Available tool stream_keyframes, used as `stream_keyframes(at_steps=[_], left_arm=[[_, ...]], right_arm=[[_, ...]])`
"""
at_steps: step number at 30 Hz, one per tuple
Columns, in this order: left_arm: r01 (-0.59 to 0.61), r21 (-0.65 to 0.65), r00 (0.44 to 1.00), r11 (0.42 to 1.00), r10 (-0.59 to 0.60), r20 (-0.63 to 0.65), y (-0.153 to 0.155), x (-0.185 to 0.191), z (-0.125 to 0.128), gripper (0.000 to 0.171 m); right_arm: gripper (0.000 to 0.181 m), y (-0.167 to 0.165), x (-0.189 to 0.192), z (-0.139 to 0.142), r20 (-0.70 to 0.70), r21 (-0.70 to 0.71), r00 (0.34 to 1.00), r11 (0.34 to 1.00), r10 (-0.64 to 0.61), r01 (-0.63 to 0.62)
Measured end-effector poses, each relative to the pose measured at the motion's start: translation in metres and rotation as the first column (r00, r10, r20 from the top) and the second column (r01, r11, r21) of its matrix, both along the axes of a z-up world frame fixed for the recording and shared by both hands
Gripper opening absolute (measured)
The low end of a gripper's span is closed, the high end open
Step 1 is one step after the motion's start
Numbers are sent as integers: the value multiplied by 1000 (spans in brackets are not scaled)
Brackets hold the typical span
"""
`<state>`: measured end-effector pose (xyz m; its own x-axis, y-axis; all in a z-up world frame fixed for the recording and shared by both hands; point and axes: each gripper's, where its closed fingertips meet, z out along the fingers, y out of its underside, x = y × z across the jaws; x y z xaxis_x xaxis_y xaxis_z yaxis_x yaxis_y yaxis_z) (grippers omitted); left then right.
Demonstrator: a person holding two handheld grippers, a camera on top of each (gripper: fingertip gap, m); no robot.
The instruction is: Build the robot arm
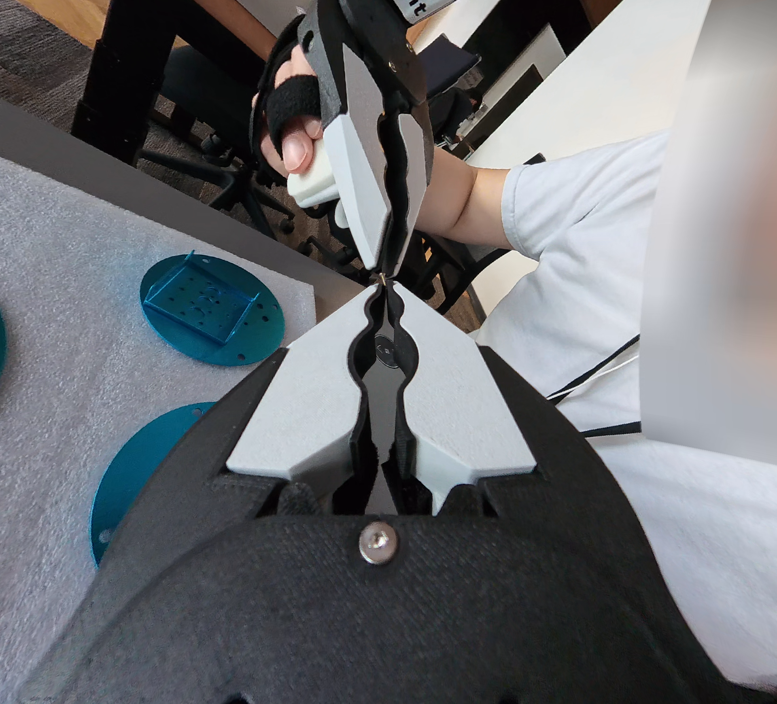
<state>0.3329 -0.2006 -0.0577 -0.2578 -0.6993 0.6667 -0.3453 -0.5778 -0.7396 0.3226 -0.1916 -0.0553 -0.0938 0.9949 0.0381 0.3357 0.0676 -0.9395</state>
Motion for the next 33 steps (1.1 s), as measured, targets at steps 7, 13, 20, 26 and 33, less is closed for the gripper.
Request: stream_keyframes(at_steps=[7,13,20,26,33], left_arm=[[2,1,1000,1000,-2,21,-1,0,4,0],[10,6,1000,1000,-10,22,-3,1,4,0],[10,6,1000,1000,-10,23,-3,1,4,0],[9,2,1000,1000,-9,26,-4,2,5,0],[-153,256,975,954,188,-119,31,1,-26,31]], right_arm=[[6,-2,2,1,3,-44,1000,999,1,-1],[2,-4,1,4,-6,-54,1000,999,6,-6],[2,-4,1,2,12,-52,1000,999,6,-5],[1,-4,1,2,18,-55,1000,999,0,1],[1,22,18,-14,135,-9,984,992,-120,122]])
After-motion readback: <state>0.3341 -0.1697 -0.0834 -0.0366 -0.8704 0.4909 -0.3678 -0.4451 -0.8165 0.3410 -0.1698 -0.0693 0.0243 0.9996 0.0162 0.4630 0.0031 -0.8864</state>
